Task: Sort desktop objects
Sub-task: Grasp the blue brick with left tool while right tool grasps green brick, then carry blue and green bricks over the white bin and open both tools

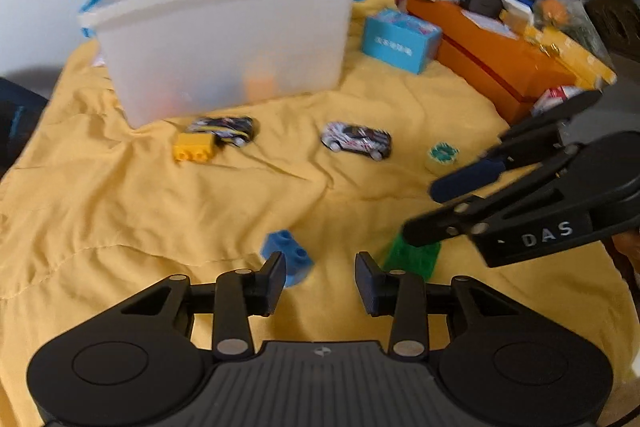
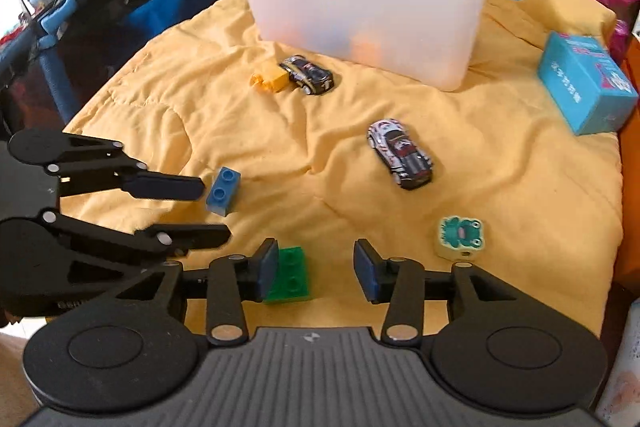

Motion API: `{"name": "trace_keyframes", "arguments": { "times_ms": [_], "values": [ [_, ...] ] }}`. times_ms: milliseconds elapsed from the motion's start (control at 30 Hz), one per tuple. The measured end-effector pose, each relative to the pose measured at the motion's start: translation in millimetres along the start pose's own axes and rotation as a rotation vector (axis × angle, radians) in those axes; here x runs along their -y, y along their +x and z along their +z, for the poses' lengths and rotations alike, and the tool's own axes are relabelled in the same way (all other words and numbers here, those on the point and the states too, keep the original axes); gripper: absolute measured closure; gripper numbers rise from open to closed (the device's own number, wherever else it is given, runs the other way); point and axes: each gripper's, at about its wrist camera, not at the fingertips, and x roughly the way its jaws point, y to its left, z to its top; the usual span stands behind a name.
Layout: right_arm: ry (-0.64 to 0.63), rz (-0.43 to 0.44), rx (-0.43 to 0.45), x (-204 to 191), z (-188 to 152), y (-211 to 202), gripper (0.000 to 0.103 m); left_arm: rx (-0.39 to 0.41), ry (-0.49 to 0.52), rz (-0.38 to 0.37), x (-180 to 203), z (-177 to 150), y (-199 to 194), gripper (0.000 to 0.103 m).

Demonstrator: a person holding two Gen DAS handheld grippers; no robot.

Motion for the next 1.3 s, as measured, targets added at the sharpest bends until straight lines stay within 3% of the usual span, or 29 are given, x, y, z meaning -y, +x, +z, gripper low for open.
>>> {"name": "trace_keyframes", "arguments": {
  "times_ms": [67, 400, 433, 467, 500, 567, 700, 833, 1067, 1167, 1300],
  "values": [
    [-0.007, 0.001, 0.006, -1, -2, -2, 0.057, 0.002, -0.041, 0.014, -4, 0, -3, 0.055],
    [-0.162, -0.051, 0.000, -41, -24, 5, 0.058, -0.057, -0.110, 0.045, -9, 10, 25, 0.055],
    [-0.183, -0.074, 0.002, -45, -24, 10, 0.058, -0.076, -0.122, 0.041, -12, 11, 32, 0.059],
    [-0.194, -0.092, -0.002, -47, -23, 14, 0.061, -0.089, -0.134, 0.041, -14, 11, 36, 0.071],
    [-0.193, -0.102, -0.009, -47, -22, 17, 0.068, -0.100, -0.151, 0.046, -17, 11, 38, 0.074],
    [-0.161, -0.097, -0.024, -44, -21, 20, 0.069, -0.098, -0.171, 0.033, -21, 10, 35, 0.083],
    [-0.130, -0.083, -0.016, -35, -13, 12, 0.069, -0.085, -0.128, 0.013, -24, 17, 17, 0.083],
    [-0.127, -0.121, 0.077, -26, 19, -16, 0.069, 0.026, -0.103, 0.017, -32, 51, -20, 0.083],
    [-0.175, -0.230, 0.267, -14, 102, -63, 0.069, 0.251, -0.027, 0.046, -49, 147, -82, 0.083],
    [-0.169, -0.246, 0.335, -7, 137, -77, 0.069, 0.302, -0.003, 0.053, -58, 187, -91, 0.083],
    [-0.066, -0.172, 0.355, 13, 185, -77, 0.069, 0.299, 0.015, 0.077, -74, 231, -75, 0.083]
  ]
}}
